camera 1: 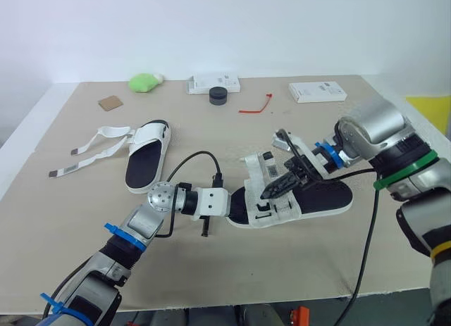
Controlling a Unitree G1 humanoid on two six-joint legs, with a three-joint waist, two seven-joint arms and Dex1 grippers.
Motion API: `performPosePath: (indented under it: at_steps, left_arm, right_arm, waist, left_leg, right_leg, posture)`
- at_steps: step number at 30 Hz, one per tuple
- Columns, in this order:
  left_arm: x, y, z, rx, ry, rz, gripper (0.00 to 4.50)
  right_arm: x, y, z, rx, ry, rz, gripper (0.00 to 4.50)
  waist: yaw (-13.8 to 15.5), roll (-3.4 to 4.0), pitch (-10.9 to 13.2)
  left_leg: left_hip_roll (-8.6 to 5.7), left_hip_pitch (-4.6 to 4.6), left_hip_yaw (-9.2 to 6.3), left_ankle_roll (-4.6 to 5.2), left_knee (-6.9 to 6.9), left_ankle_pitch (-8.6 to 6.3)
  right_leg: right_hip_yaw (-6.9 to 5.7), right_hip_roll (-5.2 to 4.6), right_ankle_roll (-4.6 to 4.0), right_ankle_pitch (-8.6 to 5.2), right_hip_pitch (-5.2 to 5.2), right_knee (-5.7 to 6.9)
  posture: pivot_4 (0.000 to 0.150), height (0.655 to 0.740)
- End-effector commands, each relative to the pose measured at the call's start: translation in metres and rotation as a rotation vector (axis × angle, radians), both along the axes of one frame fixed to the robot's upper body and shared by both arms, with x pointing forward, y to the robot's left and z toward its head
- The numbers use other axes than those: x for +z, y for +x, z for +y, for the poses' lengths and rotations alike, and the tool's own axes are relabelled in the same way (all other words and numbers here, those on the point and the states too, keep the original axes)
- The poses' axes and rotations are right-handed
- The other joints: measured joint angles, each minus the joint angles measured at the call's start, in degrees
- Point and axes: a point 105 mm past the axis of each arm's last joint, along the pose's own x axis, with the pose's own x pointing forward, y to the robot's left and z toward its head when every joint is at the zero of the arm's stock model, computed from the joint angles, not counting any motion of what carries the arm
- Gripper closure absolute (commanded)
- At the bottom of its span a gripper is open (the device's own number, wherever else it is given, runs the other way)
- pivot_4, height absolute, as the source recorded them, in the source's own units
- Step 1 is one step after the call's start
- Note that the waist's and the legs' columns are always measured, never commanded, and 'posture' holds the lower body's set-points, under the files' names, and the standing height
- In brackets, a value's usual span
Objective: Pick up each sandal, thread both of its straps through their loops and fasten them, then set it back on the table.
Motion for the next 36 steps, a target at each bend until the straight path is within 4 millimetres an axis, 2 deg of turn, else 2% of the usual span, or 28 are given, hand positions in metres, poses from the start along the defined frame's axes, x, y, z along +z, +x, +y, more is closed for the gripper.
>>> performPosePath:
  at_steps: [1, 5, 8, 11, 17, 25, 29, 36]
  left_arm:
    - [-0.028, -0.004, 0.006, 0.009, 0.099, 0.072, 4.50]
    - [-0.028, -0.005, 0.007, 0.006, 0.101, 0.073, 4.50]
    - [-0.029, -0.006, 0.008, 0.005, 0.104, 0.074, 4.50]
    - [-0.029, -0.005, 0.008, 0.007, 0.105, 0.072, 4.50]
    - [-0.029, -0.004, 0.009, 0.015, 0.101, 0.071, 4.50]
    - [-0.028, -0.004, 0.010, 0.017, 0.101, 0.074, 4.50]
    - [-0.026, -0.003, 0.009, 0.018, 0.099, 0.076, 4.50]
    - [-0.026, -0.003, 0.011, 0.020, 0.103, 0.080, 4.50]
  right_arm:
    - [-0.001, 0.000, -0.002, -0.003, -0.018, -0.037, 4.44]
    - [-0.004, 0.005, -0.002, -0.027, -0.020, -0.055, 4.44]
    - [0.007, 0.011, 0.005, -0.030, 0.012, -0.083, 4.44]
    - [0.007, 0.012, 0.007, -0.031, 0.017, -0.083, 4.44]
    - [0.003, -0.002, 0.003, 0.018, 0.022, -0.052, 4.44]
    - [0.001, -0.005, 0.003, 0.029, 0.030, -0.056, 4.44]
    - [-0.002, -0.004, 0.007, 0.071, 0.049, -0.135, 4.44]
    - [-0.004, -0.015, 0.006, 0.157, 0.079, -0.197, 4.44]
  waist:
    - [0.0, 0.00, 0.0]
    - [0.0, 0.00, 0.0]
    - [0.0, 0.00, 0.0]
    - [0.0, 0.00, 0.0]
    - [0.0, 0.00, 0.0]
    - [0.0, 0.00, 0.0]
    - [0.0, 0.00, 0.0]
    - [-0.1, 0.00, 0.0]
  left_leg:
    - [0.00, 0.00, 0.00, 0.00, 0.00, 0.00]
    - [0.01, 0.00, 0.01, 0.00, 0.00, 0.00]
    - [0.02, 0.00, 0.01, 0.00, 0.00, 0.00]
    - [0.02, 0.00, 0.01, 0.00, 0.00, 0.00]
    - [0.02, -0.06, 0.00, 0.00, 0.00, 0.00]
    - [0.02, -0.06, 0.00, 0.00, 0.00, 0.00]
    - [0.02, -0.08, 0.00, 0.00, 0.00, 0.00]
    - [0.04, -0.07, -0.01, 0.00, 0.00, 0.00]
  right_leg:
    - [0.00, 0.01, 0.00, 0.01, -0.01, 0.00]
    - [0.01, 0.01, 0.01, 0.00, 0.00, 0.00]
    - [0.02, 0.03, 0.01, 0.00, -0.01, 0.00]
    - [0.02, 0.04, 0.00, 0.00, -0.02, 0.00]
    - [0.01, 0.03, 0.01, -0.01, -0.07, 0.00]
    - [0.01, 0.04, 0.00, -0.01, -0.08, 0.00]
    - [0.01, 0.03, 0.01, -0.01, -0.09, 0.00]
    - [0.01, 0.07, 0.01, -0.01, -0.10, 0.00]
  posture:
    - [0.150, 0.7400]
    - [0.150, 0.7400]
    - [0.150, 0.7400]
    - [0.150, 0.7400]
    - [0.150, 0.7400]
    - [0.150, 0.7400]
    - [0.150, 0.7400]
    - [0.150, 0.7400]
